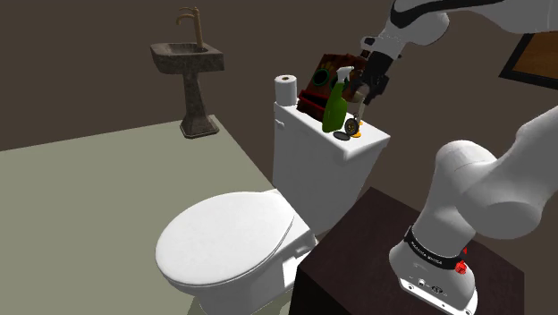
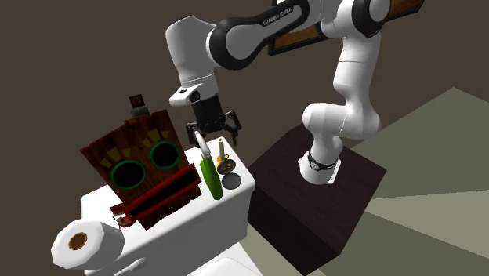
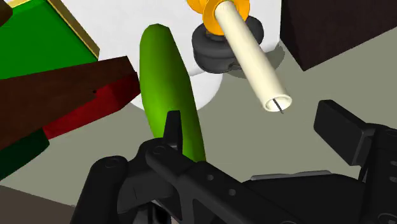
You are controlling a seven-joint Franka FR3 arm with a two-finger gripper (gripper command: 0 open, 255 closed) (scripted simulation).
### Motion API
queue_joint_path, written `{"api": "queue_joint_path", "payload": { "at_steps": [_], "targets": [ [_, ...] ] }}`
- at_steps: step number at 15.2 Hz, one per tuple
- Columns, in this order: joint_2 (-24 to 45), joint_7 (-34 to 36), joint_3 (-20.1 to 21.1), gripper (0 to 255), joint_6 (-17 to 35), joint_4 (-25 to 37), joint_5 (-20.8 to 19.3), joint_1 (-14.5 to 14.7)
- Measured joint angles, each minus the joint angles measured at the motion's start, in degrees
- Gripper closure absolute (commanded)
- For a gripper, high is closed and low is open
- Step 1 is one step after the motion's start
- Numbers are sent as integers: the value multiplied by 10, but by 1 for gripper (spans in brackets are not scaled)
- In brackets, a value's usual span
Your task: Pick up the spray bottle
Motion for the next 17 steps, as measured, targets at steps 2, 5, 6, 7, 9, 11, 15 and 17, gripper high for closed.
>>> {"api": "queue_joint_path", "payload": {
  "at_steps": [2, 5, 6, 7, 9, 11, 15, 17],
  "targets": [
    [43, -105, -75, 0, -15, 69, 37, 94],
    [65, -153, -132, 0, -12, 96, 60, 156],
    [66, -159, -141, 0, -8, 95, 61, 162],
    [66, -163, -144, 0, 0, 87, 61, 163],
    [69, -171, -156, 0, 11, 79, 62, 170],
    [71, -174, -161, 255, 20, 73, 63, 175],
    [71, -175, -162, 255, 23, 71, 64, 176],
    [71, -175, -163, 255, 23, 71, 64, 176]
  ]
}}
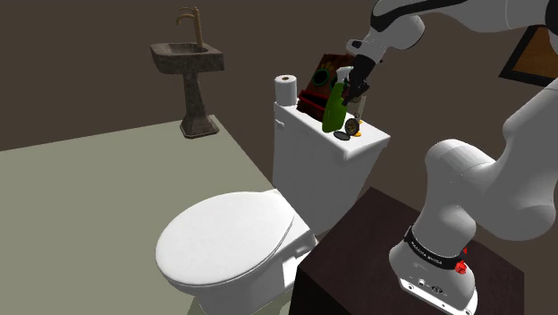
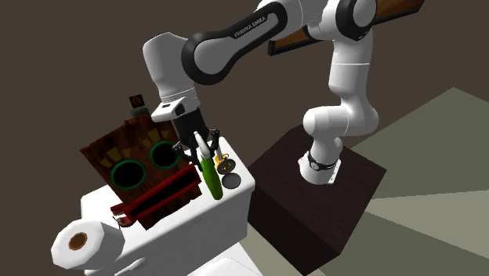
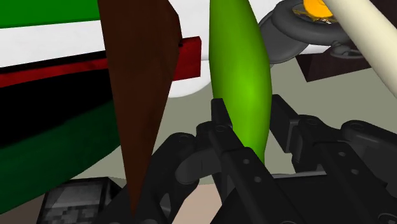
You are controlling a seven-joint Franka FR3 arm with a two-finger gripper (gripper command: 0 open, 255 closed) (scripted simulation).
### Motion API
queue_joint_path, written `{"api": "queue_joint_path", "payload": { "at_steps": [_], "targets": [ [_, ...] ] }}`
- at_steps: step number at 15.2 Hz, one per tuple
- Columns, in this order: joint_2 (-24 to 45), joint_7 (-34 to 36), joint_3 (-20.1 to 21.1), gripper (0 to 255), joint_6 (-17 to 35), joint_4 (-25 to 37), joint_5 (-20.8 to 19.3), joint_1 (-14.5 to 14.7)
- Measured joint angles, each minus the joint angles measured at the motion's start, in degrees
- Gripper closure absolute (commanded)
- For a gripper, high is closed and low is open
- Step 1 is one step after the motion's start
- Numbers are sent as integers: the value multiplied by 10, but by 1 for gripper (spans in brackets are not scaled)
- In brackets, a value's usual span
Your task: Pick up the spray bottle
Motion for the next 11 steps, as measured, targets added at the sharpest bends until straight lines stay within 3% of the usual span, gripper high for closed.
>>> {"api": "queue_joint_path", "payload": {
  "at_steps": [11],
  "targets": [
    [-1, 16, 17, 255, -40, 37, 1, -6]
  ]
}}
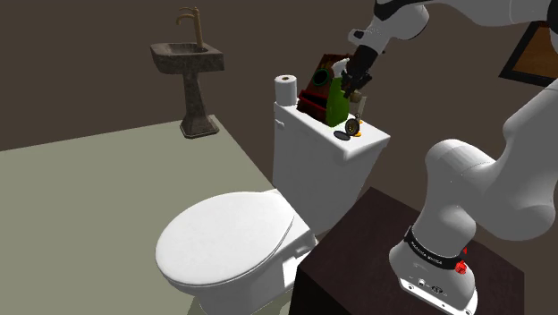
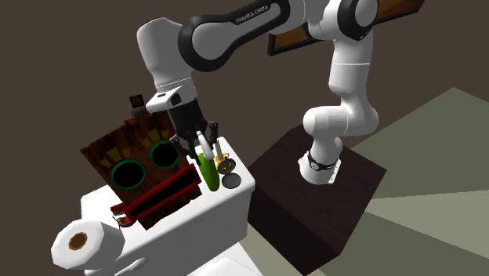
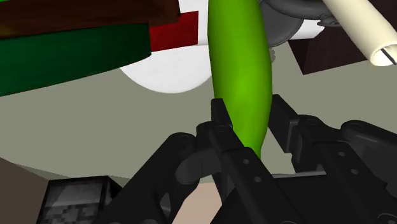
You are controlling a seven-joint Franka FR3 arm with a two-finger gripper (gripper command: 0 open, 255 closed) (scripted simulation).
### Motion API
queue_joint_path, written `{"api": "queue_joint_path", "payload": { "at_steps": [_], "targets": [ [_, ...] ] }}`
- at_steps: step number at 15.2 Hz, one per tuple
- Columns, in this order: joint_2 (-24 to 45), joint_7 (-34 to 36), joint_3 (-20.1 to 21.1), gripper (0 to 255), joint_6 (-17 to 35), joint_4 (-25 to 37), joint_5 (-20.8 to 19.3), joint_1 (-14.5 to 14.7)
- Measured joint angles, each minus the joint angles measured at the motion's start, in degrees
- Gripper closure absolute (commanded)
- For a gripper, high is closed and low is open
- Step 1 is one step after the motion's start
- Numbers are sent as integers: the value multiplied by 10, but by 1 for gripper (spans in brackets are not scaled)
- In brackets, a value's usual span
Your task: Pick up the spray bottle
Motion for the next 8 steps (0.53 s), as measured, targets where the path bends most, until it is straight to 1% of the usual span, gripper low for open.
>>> {"api": "queue_joint_path", "payload": {
  "at_steps": [1, 6, 8],
  "targets": [
    [-4, 5, 10, 255, -7, 3, -2, -8],
    [-5, 19, 25, 255, -42, 37, 0, -11],
    [-3, 22, 25, 255, -54, 52, 2, -8]
  ]
}}
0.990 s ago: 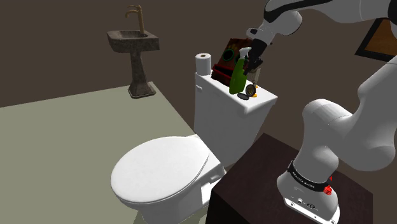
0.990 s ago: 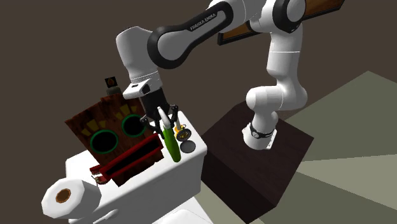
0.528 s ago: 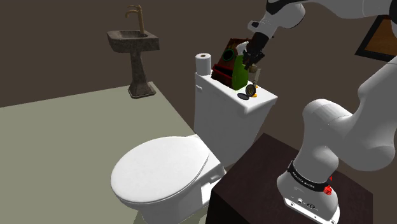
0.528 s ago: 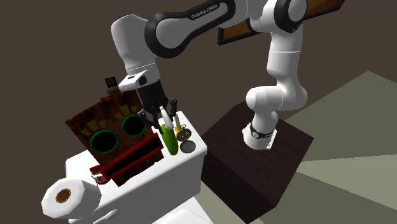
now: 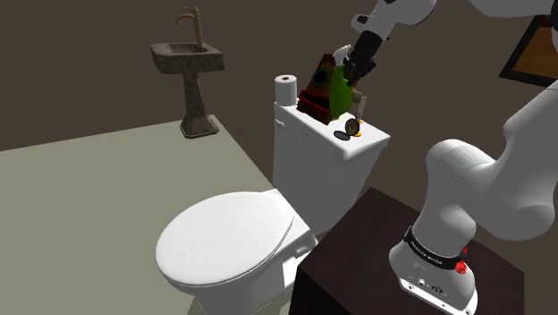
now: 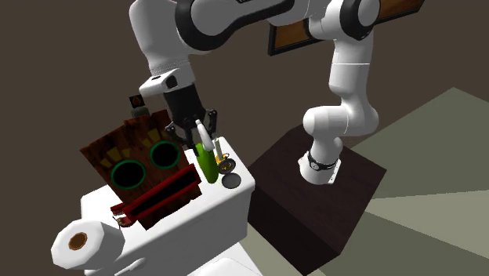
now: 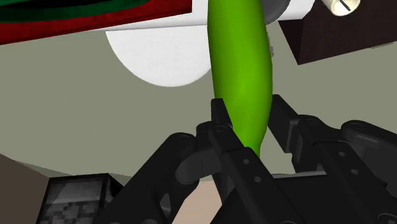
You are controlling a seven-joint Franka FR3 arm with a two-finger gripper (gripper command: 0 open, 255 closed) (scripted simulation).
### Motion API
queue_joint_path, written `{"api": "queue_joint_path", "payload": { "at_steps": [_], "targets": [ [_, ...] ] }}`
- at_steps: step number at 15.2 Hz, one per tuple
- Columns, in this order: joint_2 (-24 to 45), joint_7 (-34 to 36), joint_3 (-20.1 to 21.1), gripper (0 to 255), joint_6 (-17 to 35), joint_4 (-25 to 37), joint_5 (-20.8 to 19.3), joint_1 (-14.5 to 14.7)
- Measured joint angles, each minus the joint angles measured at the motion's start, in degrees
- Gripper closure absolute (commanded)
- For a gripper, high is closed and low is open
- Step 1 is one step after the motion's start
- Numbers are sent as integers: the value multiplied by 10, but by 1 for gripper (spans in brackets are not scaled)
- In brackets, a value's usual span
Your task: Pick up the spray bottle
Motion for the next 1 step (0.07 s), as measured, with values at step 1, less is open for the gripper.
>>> {"api": "queue_joint_path", "payload": {
  "at_steps": [1],
  "targets": [
    [0, 1, 0, 255, -5, 5, 0, 0]
  ]
}}
